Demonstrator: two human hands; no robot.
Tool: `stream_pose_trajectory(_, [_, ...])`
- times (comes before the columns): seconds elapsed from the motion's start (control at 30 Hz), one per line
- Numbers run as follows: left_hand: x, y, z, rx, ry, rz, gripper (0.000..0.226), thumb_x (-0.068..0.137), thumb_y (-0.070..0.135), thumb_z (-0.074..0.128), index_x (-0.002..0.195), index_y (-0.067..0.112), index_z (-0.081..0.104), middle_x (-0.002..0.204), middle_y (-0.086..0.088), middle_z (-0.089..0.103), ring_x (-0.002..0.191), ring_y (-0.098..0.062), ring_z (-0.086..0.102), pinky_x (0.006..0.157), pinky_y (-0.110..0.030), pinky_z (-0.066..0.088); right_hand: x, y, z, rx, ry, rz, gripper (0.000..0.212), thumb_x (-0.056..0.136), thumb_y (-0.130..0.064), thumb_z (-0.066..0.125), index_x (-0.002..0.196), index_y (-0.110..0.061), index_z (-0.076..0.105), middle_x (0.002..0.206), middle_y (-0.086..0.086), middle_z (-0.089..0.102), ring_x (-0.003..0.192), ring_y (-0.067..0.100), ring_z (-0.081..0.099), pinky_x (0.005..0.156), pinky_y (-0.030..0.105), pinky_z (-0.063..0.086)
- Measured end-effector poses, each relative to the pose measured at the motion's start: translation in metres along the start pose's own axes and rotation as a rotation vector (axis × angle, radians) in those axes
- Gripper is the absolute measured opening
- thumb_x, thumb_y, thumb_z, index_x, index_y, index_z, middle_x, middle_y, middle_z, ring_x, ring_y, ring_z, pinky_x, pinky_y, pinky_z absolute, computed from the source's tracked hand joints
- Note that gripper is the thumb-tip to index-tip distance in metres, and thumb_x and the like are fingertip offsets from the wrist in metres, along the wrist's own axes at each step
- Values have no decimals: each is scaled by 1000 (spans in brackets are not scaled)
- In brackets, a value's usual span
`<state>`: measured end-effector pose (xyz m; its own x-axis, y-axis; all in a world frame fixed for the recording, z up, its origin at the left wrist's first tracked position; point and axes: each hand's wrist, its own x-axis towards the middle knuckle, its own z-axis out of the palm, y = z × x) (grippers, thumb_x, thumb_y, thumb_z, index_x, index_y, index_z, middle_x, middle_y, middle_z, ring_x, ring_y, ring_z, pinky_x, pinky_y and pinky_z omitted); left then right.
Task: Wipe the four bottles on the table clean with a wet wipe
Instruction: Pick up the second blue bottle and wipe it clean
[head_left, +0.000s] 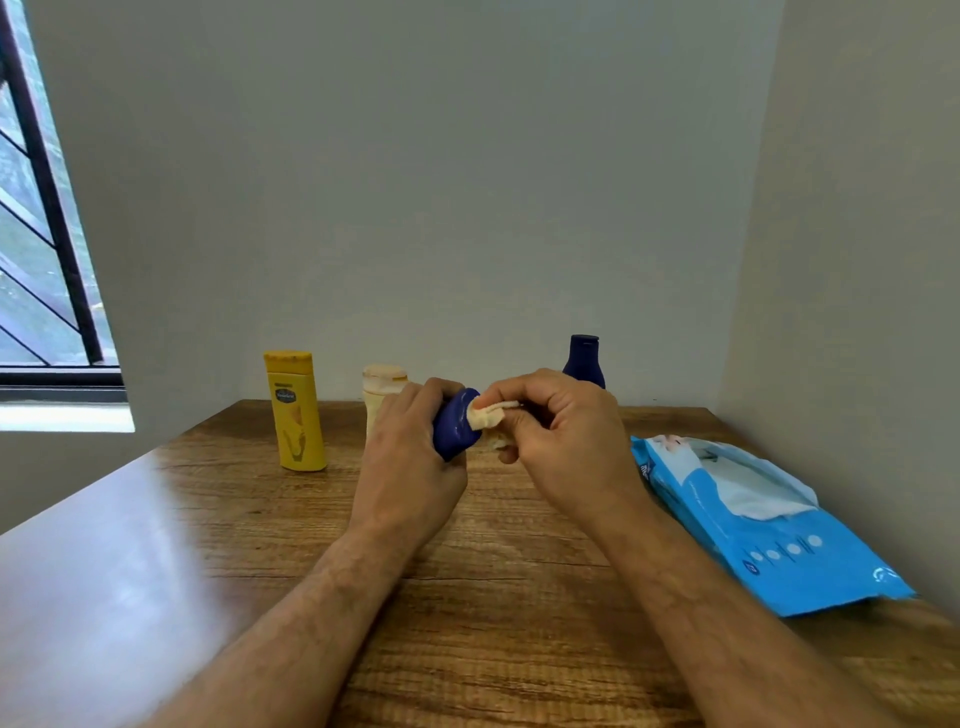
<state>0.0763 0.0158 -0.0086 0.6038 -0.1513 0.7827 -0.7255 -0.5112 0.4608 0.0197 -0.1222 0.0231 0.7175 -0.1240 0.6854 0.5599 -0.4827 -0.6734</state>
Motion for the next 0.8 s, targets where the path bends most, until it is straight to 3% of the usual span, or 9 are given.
stream_pose_trajectory(0.1, [-1, 3, 1, -29, -5, 12, 50, 74, 0, 76, 109, 30, 55, 98, 10, 55, 91, -14, 50, 81, -34, 48, 0, -2, -3, 3, 8, -7, 24, 87, -7, 70, 89, -30, 75, 93, -11, 69, 84, 11, 67, 70, 26, 59])
stream_pose_trajectory(0.27, [-1, -2, -3, -47, -3, 13, 49, 76, 5, 78, 106, 33, 52, 96, 16, 53, 94, -16, 53, 81, -38, 51, -5, -10, -6, -33, -171, -89, 22, 82, -3, 73, 86, -24, 78, 86, -13, 68, 81, 8, 66, 67, 16, 54])
stream_pose_trajectory(0.53, [1, 0, -3, 121, -87, 121, 57, 66, -3, 74, 113, 24, 56, 99, 12, 49, 92, -15, 45, 81, -34, 41, -2, -6, -6, -54, 10, -68, 31, 85, -7, 71, 81, -38, 69, 88, -16, 67, 86, 5, 64, 68, 18, 55])
stream_pose_trajectory(0.7, [0, -3, -4, 44, -33, 49, 50, 72, -2, 75, 113, 22, 58, 101, 11, 53, 96, -16, 49, 84, -37, 47, -3, -16, -7, -65, -186, -56, 23, 83, -6, 74, 82, -29, 75, 88, -13, 66, 88, 2, 62, 72, 9, 48])
stream_pose_trajectory(0.8, [0, -4, -6, 89, -56, 99, 53, 69, -3, 74, 113, 20, 57, 102, 9, 52, 96, -16, 48, 84, -36, 46, -3, -18, -5, -58, -163, -41, 25, 83, -6, 72, 81, -30, 75, 88, -12, 66, 85, 1, 62, 70, 10, 47])
